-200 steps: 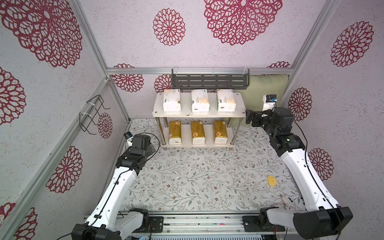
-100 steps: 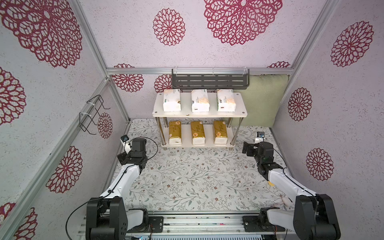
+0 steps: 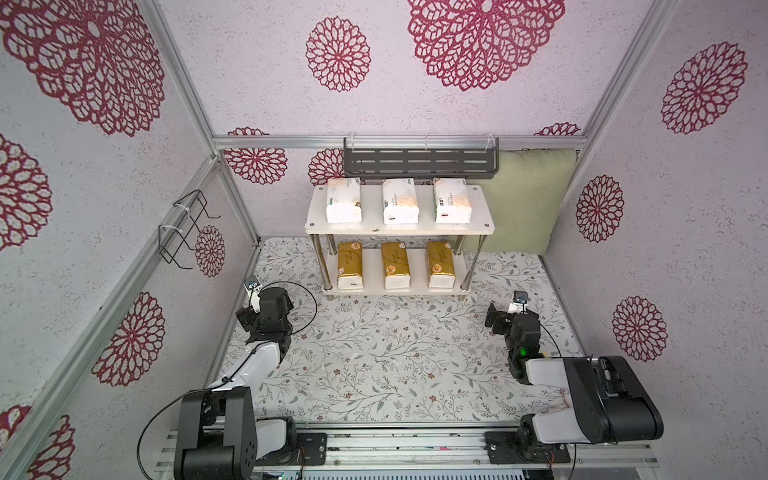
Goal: Place the tissue boxes on the shelf by color
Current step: Reset both arms
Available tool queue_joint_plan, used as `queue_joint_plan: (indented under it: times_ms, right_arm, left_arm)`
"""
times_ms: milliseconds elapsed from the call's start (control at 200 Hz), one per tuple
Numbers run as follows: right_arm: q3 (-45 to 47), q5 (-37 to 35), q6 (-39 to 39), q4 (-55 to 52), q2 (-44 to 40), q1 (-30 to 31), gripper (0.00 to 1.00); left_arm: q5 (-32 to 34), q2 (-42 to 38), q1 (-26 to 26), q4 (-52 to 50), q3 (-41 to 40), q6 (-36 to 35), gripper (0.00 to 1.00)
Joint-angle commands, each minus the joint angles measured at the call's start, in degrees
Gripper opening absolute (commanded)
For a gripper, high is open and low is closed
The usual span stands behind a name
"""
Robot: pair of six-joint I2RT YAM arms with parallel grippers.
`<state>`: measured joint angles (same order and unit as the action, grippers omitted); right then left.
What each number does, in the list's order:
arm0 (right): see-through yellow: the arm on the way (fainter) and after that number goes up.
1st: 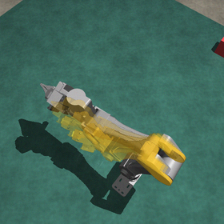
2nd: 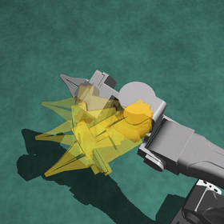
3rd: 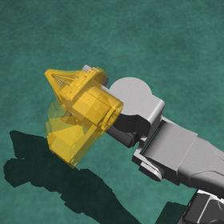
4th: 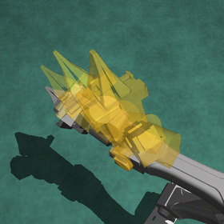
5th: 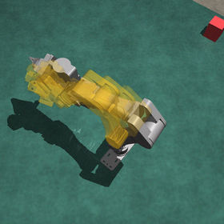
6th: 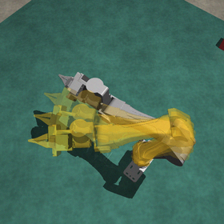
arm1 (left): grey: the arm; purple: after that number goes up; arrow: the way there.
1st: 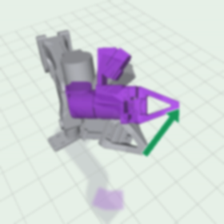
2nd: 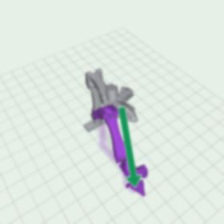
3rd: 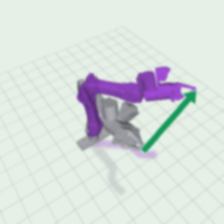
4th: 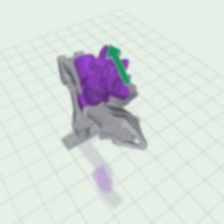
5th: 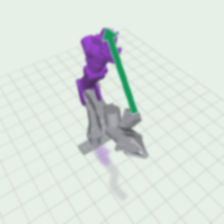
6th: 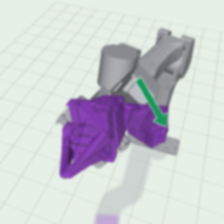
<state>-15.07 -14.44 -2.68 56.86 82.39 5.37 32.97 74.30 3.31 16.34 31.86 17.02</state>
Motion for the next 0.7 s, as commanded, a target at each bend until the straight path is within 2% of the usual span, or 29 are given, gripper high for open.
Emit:
queue_joint_plan:
  times_ms: [0, 95, 140, 225, 290, 365, 435, 530, 695]
  right_arm:
    - [1.34, -1.19, 1.45, 16.02, 3.54, -0.44, 0.99]
    - [4.45, -0.57, 2.3, 24.52, 6.38, -0.36, 0.99]
    - [4.49, -0.73, 1.57, 22.54, 5.49, -0.43, 0.99]
    - [4.14, -0.86, 1.64, 22.22, 5.72, -0.36, 0.99]
    - [4.18, -0.86, 1.77, 22.85, 5.9, -0.36, 0.99]
    - [4.33, -0.87, 1.9, 23.15, 5.92, -0.36, 0.99]
    - [4.26, -1.35, 2.14, 23.4, 6.05, -0.15, 0.99]
    - [5.56, -5.26, 2.48, 26.11, 6.23, 1.16, 0.99]
    - [6.83, -5.25, 2.85, 28.74, 6.38, 1.49, 0.99]
  left_arm:
    - [-5.92, 3.75, 0.56, 12.21, -2.01, -3.76, 0.97]
    - [-7.99, 8.09, 0.64, 20.27, -3.5, -6.91, 0.97]
    - [-10.01, 8.08, 0.56, 18.8, -3.31, -7.49, 0.97]
    - [-11.67, 11.76, 0.86, 28.25, -6.82, -8.34, 0.97]
    - [-13.07, 16.2, 0.86, 39.62, -9.16, -10.52, 0.97]
    - [-14.25, 13.42, 1.14, 31.96, -7.72, -8.87, 0.97]
    - [-14.25, 15.24, 1.26, 37.11, -8.7, -9.74, 0.97]
    - [-13.94, 14.08, 1.08, 34.21, -8.41, -8.97, 0.97]
    - [-13.73, 14.78, 1.04, 36.14, -8.62, -9.62, 0.97]
